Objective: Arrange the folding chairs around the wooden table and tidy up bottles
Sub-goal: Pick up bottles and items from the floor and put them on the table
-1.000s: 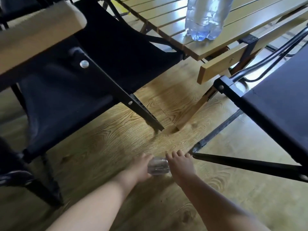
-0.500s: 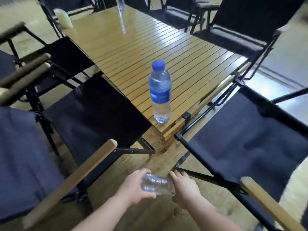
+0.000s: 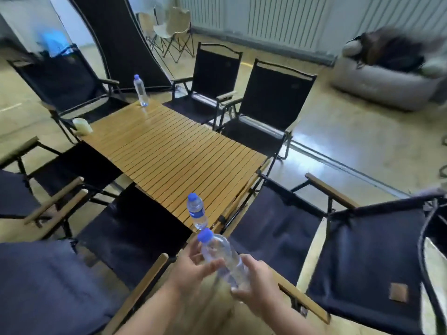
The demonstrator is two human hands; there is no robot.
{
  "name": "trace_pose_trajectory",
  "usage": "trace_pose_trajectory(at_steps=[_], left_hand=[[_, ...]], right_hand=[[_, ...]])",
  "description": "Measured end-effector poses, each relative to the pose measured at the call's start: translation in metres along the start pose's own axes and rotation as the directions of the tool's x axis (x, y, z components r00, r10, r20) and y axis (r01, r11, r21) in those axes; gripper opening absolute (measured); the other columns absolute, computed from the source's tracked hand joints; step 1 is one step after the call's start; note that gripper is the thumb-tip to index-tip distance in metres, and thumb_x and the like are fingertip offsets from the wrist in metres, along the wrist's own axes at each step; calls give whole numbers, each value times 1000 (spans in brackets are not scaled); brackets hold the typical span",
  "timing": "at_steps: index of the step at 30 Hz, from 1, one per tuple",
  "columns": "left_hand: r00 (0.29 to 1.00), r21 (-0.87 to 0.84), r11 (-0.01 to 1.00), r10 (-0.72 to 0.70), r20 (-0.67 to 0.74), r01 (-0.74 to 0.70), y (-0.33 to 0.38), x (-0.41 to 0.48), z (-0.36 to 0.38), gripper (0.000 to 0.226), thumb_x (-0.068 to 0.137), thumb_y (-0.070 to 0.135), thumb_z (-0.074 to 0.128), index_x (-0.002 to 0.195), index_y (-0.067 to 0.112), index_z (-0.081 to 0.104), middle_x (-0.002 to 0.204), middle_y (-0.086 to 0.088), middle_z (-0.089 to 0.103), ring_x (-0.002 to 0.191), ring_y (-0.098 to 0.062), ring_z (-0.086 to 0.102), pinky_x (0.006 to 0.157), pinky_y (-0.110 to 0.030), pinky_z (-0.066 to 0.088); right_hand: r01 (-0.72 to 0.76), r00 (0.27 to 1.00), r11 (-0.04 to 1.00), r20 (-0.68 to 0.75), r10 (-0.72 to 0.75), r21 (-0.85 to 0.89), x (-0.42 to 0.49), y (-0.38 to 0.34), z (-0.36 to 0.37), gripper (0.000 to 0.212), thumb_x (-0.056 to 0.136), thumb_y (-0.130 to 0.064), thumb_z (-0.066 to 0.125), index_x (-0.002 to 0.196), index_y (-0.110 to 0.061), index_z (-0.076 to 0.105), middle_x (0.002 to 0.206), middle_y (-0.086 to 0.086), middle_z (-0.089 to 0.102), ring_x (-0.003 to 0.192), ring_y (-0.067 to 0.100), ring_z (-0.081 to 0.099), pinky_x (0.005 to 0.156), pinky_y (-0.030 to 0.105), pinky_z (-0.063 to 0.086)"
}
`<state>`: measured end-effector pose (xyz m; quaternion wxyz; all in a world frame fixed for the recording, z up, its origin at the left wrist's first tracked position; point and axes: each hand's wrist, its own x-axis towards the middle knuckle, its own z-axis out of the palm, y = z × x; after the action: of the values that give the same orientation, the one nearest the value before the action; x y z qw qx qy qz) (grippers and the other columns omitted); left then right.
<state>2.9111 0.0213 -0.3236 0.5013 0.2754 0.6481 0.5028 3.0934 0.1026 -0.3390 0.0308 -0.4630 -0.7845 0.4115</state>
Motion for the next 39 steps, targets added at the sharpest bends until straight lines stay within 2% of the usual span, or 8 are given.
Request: trace_pose_trajectory(at_steps=[4,7,11,18,24,30,34,39], left_hand=[[975,-21,995,99,199,-97,70,-32,35,60,73,13,83,127,12,57,114,-22,66,104,-39,67,79,-43,58],[942,-3,994,107,317,-112,104,-49,66,54,79,-8,74,126,10,54,114,-26,66,101,-40,69,82,-49,58],[905,14,995,83,416,-98,131,-70,120,51,80,-4,72,124,11,53,109,-20,71,95,-32,72,75,-37,58],[855,57,972,171,490,-227,156,-93,227,54,77,8,77,126,18,55,112,-12,71,100,-30,71,81,-42,59],[822,107,927,260,507,-359,163,-84,348,58,77,19,81,127,33,55,115,-6,70,100,-26,71,87,-49,57],[822,198,856,357,444,-478,181,-68,453,71,70,49,80,133,32,51,118,4,67,103,-20,69,85,-46,59],[834,228,835,397,383,-502,193,-56,496,69,71,44,81,133,36,50,116,7,68,101,-15,70,84,-44,59],[852,267,820,431,297,-507,211,-19,528,73,74,34,82,138,36,46,120,10,65,103,-11,69,85,-39,60]], right_hand=[[-24,996,984,-83,39,176,-58,-19,-55,62,53,-46,69,113,-40,58,99,-11,65,87,8,62,73,28,54],[-12,985,959,-163,60,282,-97,-27,-95,63,53,-45,77,114,-43,59,101,-12,70,88,6,66,76,29,57],[15,959,925,-268,94,379,-144,-20,-138,55,67,-23,89,113,-39,62,100,-12,73,89,2,68,75,16,52],[60,940,899,-328,95,434,-198,39,-209,59,71,-18,88,123,-29,62,105,-6,74,96,10,70,81,31,59],[62,942,907,-324,84,416,-215,127,-289,60,72,-19,86,125,-29,61,108,-8,73,98,9,71,87,39,59],[133,943,919,-334,-2,372,-214,195,-378,63,73,-20,87,129,-27,58,116,-11,71,101,3,68,81,17,54],[168,948,934,-311,-65,316,-201,222,-424,66,71,-25,89,130,-27,59,120,-8,71,106,10,68,89,26,56],[218,951,926,-281,-131,307,-157,244,-466,63,71,-20,89,127,-26,62,113,-11,73,100,6,69,85,21,57]])
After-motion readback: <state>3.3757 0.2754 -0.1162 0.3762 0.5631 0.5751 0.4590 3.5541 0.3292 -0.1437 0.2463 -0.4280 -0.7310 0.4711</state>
